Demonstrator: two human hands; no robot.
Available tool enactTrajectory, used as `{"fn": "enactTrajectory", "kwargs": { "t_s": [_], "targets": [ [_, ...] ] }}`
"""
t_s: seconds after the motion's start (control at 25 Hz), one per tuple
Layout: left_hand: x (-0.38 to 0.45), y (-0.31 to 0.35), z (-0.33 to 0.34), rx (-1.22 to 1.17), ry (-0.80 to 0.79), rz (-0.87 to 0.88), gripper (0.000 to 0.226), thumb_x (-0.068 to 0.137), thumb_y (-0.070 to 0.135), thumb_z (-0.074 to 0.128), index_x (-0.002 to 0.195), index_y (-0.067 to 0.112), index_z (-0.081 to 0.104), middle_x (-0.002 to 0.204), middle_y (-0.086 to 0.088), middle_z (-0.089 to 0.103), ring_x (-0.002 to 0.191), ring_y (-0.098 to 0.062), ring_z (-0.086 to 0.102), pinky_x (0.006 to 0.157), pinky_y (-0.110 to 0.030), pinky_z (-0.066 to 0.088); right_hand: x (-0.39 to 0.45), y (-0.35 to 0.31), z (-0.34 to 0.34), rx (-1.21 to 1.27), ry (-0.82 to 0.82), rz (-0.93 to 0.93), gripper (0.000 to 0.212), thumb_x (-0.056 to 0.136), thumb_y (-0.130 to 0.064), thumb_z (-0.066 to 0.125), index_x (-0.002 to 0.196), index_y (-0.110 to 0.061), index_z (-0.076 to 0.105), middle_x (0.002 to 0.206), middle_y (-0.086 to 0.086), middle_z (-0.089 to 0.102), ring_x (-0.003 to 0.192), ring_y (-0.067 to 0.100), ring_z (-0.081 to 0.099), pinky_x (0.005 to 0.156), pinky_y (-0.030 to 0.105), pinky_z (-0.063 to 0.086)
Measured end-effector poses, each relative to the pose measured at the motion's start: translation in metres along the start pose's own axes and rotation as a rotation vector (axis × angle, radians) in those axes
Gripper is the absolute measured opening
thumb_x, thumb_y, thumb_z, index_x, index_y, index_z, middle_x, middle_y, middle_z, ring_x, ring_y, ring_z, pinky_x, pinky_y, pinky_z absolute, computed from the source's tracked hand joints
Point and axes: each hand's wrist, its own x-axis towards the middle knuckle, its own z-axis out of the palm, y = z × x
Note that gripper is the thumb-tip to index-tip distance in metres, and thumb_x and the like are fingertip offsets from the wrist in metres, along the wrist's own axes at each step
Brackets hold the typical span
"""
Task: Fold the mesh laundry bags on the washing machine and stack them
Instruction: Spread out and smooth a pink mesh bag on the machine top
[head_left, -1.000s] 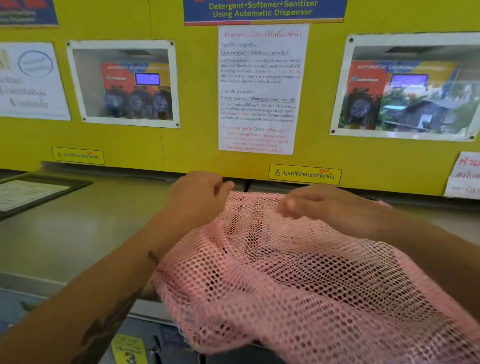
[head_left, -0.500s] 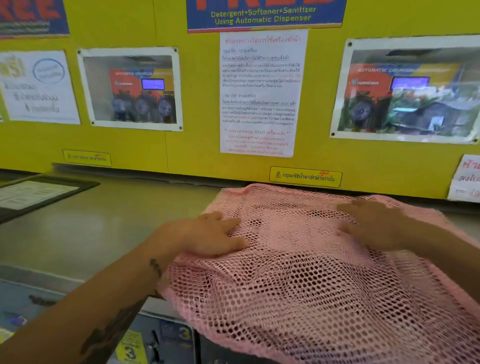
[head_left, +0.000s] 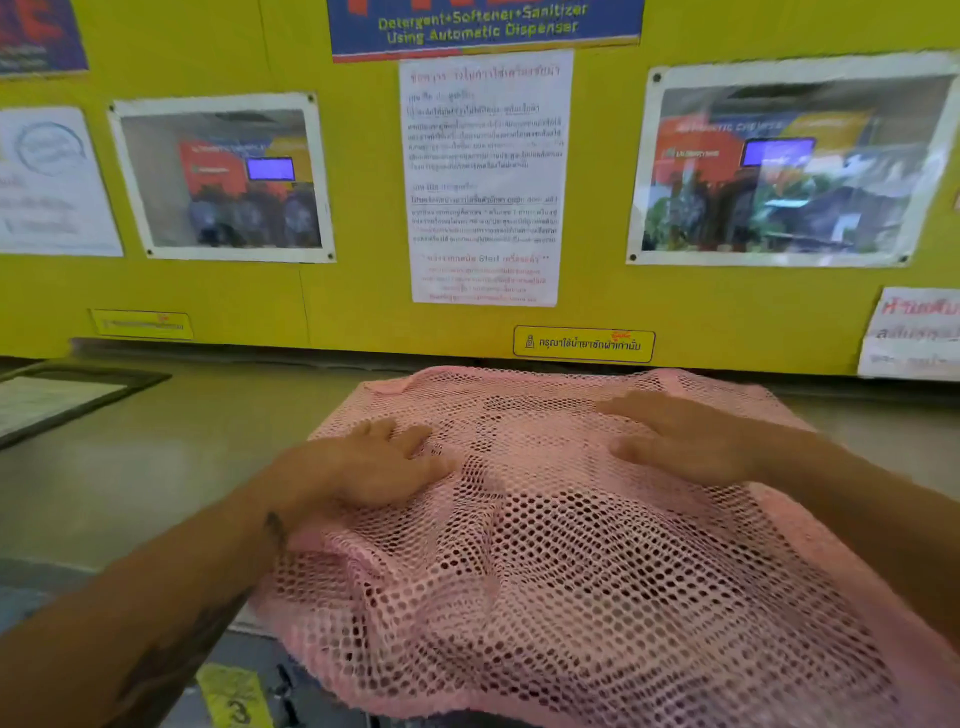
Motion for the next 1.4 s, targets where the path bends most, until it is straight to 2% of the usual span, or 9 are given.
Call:
{"fn": "enactTrajectory", "kwargs": {
  "t_s": [0.12,0.24,0.36,0.6,0.8,1.0,1.12,1.24,1.4],
  "targets": [
    [-0.016,-0.016,-0.019,0.015,0.060,-0.009,0.075,0.091,0.069,0.034,0.154,0.032,0.018,0.165,-0.008,0.011,0.150,-0.029,0.013,0.120,-0.048,0.017,-0.025,0.020,0.002,-0.148,-0.110,0.119,0.095,0.072,-0.089,0.011,0.153,-0.040,0.008,0.166,0.004,0.007,0.151,0.025,0.005,0.120,0.055,0.012],
    [-0.015,-0.008,-0.012,-0.172,0.212,0.142,0.073,0.089,0.073,0.027,0.153,0.042,0.013,0.166,0.004,0.003,0.152,-0.018,0.001,0.119,-0.058,0.009,-0.054,0.026,0.024,-0.152,-0.194,0.208,0.123,0.042,-0.102,-0.007,0.150,-0.045,-0.011,0.166,0.000,-0.007,0.152,0.028,-0.005,0.119,0.058,0.009],
    [-0.009,0.017,0.014,-0.085,0.099,0.224,0.074,0.085,0.077,0.013,0.152,0.047,0.003,0.166,0.006,-0.002,0.152,-0.020,0.000,0.118,-0.063,0.003,-0.076,0.023,0.025,-0.061,-0.167,0.207,0.113,0.051,-0.101,-0.001,0.149,-0.047,-0.014,0.165,-0.005,-0.012,0.152,0.021,-0.009,0.121,0.053,0.005],
    [0.030,0.016,-0.008,-0.231,0.383,0.241,0.062,0.086,0.070,0.032,0.133,0.033,0.049,0.150,-0.003,0.040,0.135,-0.024,0.040,0.112,-0.051,0.033,-0.061,0.033,0.017,-0.068,0.058,0.325,0.078,0.085,-0.076,0.023,0.153,-0.041,0.006,0.166,-0.001,0.000,0.152,0.023,0.003,0.118,0.061,0.011],
    [0.076,-0.016,-0.023,-0.092,0.223,0.106,0.059,0.094,0.056,0.031,0.135,0.020,0.054,0.149,-0.009,0.046,0.134,-0.027,0.043,0.115,-0.045,0.031,-0.046,0.033,0.029,-0.053,-0.043,0.350,0.077,0.083,-0.075,0.009,0.153,-0.044,0.000,0.166,-0.004,-0.004,0.152,0.027,-0.001,0.117,0.065,0.004],
    [0.086,-0.052,-0.031,0.083,0.317,-0.282,0.068,0.092,0.050,0.027,0.147,0.009,0.036,0.155,-0.020,0.032,0.139,-0.037,0.033,0.115,-0.049,0.024,-0.045,0.035,0.027,-0.055,-0.023,0.308,0.103,0.065,-0.093,0.000,0.153,-0.040,0.005,0.166,-0.005,0.005,0.151,0.023,0.007,0.118,0.058,0.008],
    [0.080,-0.019,-0.031,-0.049,0.316,-0.068,0.073,0.090,0.060,0.027,0.149,0.017,0.036,0.159,-0.012,0.030,0.143,-0.034,0.028,0.116,-0.049,0.024,-0.038,0.044,0.018,0.019,0.123,0.271,0.114,0.059,-0.097,0.005,0.153,-0.034,0.020,0.163,-0.003,0.019,0.149,0.016,0.015,0.120,0.052,0.015],
    [0.061,0.022,-0.017,-0.278,0.215,0.243,0.074,0.090,0.072,0.022,0.152,0.031,0.028,0.163,-0.001,0.021,0.149,-0.026,0.019,0.120,-0.052,0.014,-0.037,0.042,0.025,-0.067,0.077,0.343,0.082,0.081,-0.081,0.012,0.153,-0.041,0.010,0.165,-0.004,0.009,0.151,0.022,0.009,0.117,0.062,0.010],
    [0.045,0.031,0.012,-0.010,0.136,0.266,0.074,0.085,0.076,0.007,0.152,0.048,-0.002,0.166,0.005,-0.005,0.152,-0.022,0.000,0.117,-0.063,0.001,-0.046,0.036,0.027,-0.052,-0.032,0.341,0.072,0.089,-0.072,0.015,0.153,-0.042,0.001,0.166,-0.003,-0.002,0.152,0.024,0.002,0.117,0.063,0.004]
  ]
}}
